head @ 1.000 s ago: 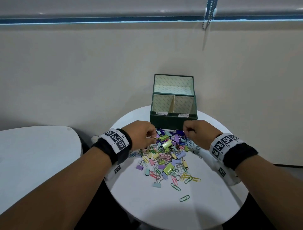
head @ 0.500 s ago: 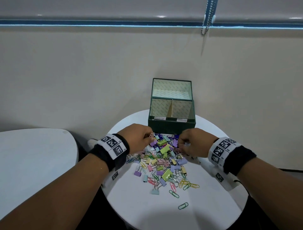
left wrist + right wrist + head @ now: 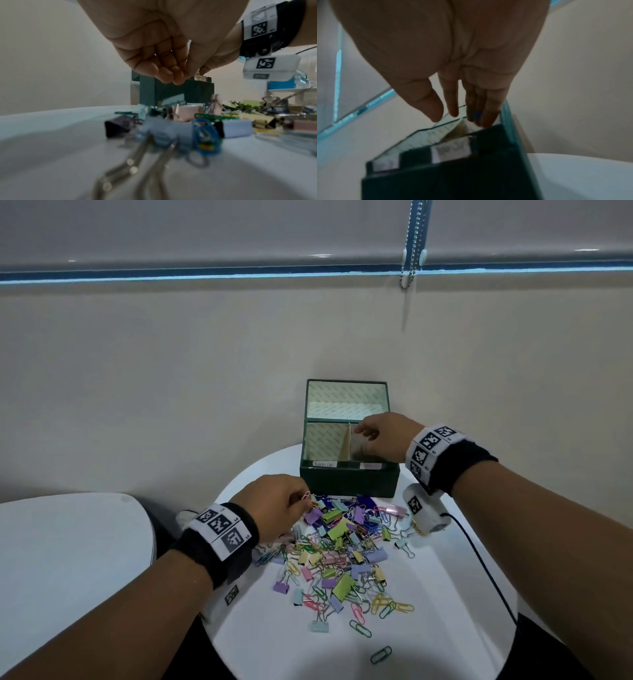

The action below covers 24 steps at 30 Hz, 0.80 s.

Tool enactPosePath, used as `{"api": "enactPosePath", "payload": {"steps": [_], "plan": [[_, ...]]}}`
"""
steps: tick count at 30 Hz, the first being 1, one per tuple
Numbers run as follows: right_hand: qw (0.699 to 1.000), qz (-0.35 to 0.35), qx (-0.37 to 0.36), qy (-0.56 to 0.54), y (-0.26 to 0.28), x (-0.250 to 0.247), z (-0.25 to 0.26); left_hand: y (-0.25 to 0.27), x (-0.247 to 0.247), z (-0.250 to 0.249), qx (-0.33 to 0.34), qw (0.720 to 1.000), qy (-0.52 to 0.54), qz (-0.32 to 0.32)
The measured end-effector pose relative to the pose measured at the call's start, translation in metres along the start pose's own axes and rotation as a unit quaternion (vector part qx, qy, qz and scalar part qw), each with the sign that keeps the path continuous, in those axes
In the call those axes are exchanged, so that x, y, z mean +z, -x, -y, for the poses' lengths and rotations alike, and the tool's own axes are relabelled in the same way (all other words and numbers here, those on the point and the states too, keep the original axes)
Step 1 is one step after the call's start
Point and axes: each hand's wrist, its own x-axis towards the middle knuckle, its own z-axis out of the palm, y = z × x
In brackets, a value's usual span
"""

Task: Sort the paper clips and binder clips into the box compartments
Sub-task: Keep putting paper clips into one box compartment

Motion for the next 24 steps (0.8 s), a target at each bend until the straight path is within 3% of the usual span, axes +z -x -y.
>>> {"api": "enactPosePath", "payload": {"steps": [3,7,8,12,13,18,24], "plan": [[1.0,-0.002,-0.019,-0.019,0.006,-0.002,-0.001,-0.004,-0.006,0.0,-0.013,1.0,-0.003,0.005],[0.983,-0.132,-0.024,-0.124,0.032,0.001,-0.011,-0.025,-0.024,-0.018,-0.014,1.0,0.009,0.001],[0.983,-0.134,-0.026,-0.125,0.041,0.005,-0.013,-0.034,-0.03,-0.025,-0.008,1.0,0.008,-0.003],[0.999,0.028,-0.025,0.01,0.065,0.029,-0.018,-0.082,-0.04,-0.051,0.012,0.999,-0.032,-0.023],[0.998,0.041,-0.022,0.05,0.066,0.033,-0.019,-0.094,-0.039,-0.057,0.013,0.999,-0.042,-0.028],[0.996,0.023,0.008,0.092,0.066,0.047,-0.024,-0.133,-0.021,-0.073,-0.024,0.998,-0.057,-0.006],[0.996,0.062,0.029,0.061,0.063,0.06,-0.033,-0.128,-0.014,-0.066,-0.011,0.998,-0.042,0.05]]}}
